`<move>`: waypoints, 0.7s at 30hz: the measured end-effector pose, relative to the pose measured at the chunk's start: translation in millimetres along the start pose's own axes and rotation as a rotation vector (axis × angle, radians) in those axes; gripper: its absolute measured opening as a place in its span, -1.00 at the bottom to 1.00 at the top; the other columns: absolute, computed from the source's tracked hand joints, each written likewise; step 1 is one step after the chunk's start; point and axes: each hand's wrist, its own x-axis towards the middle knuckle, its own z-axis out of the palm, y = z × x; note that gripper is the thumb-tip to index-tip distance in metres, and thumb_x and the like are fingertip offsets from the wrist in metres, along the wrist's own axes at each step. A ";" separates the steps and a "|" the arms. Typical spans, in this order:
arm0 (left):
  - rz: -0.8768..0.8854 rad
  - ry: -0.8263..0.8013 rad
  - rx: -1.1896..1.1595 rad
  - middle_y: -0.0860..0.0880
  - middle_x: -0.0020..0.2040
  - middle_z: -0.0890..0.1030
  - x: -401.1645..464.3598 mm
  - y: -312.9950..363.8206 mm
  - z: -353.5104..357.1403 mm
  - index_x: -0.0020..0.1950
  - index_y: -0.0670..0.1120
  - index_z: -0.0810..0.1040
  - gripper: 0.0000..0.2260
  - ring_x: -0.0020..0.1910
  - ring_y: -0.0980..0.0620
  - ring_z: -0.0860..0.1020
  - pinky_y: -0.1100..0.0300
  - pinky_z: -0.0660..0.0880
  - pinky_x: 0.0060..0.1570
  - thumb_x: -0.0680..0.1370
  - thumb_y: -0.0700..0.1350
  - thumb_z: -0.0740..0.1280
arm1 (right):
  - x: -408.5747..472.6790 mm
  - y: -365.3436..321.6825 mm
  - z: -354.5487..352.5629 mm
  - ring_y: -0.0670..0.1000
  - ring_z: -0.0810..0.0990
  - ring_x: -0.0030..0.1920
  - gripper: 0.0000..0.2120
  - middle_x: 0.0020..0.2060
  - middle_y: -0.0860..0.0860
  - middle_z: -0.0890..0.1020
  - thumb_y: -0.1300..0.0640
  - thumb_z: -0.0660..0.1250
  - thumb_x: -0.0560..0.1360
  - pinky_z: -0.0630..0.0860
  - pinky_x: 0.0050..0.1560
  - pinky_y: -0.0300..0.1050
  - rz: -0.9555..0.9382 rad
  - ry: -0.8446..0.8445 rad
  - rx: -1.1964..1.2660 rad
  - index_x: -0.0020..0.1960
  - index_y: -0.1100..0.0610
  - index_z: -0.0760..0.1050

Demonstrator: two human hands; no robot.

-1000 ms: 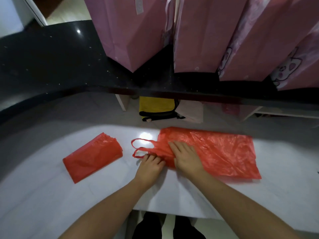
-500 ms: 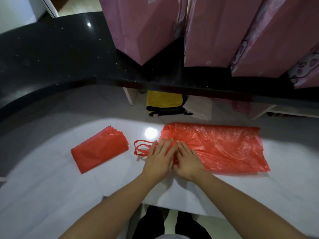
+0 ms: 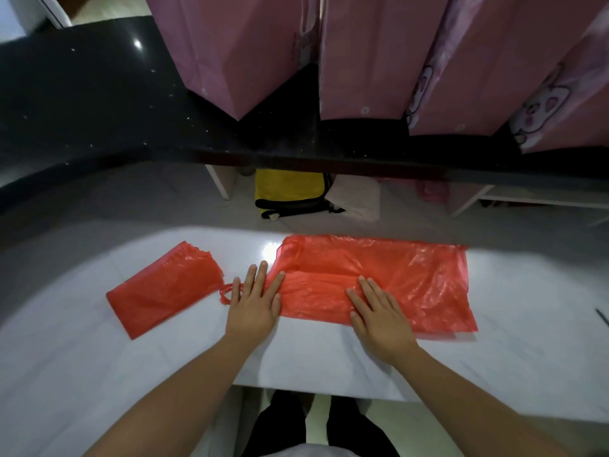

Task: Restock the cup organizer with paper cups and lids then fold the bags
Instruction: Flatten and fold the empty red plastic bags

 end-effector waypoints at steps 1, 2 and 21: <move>0.001 -0.007 -0.002 -0.09 0.65 0.06 -3.0 -0.7 -2.7 0.65 0.14 0.04 -0.50 0.63 -0.14 0.00 -0.28 0.01 0.55 0.69 0.12 -0.13 | -2.5 -0.1 -0.7 -0.05 -0.14 0.62 -0.47 0.63 -0.09 -0.04 -0.19 -0.11 0.68 -0.10 0.58 0.01 0.004 -0.021 0.003 0.63 -0.13 0.04; 0.003 -0.004 -0.011 -0.12 0.64 0.12 -5.7 -0.2 -6.3 0.65 0.09 0.11 -0.50 0.63 -0.16 0.04 -0.30 0.05 0.54 0.68 0.10 -0.09 | -3.5 -0.4 -2.6 -0.04 -0.09 0.62 -0.47 0.63 -0.10 -0.01 -0.19 -0.11 0.68 -0.04 0.57 0.04 0.005 -0.035 0.011 0.62 -0.12 0.06; 0.142 -0.028 0.003 -0.03 0.67 -0.11 73.7 113.4 1.4 0.64 0.20 -0.02 -0.48 0.63 -0.13 -0.23 -0.17 -0.24 0.56 0.67 0.23 -0.14 | 34.0 -0.2 -21.2 0.17 0.46 0.31 -0.65 0.34 0.12 0.52 0.12 0.20 0.61 0.44 0.34 0.20 0.020 0.423 0.291 0.33 0.17 0.53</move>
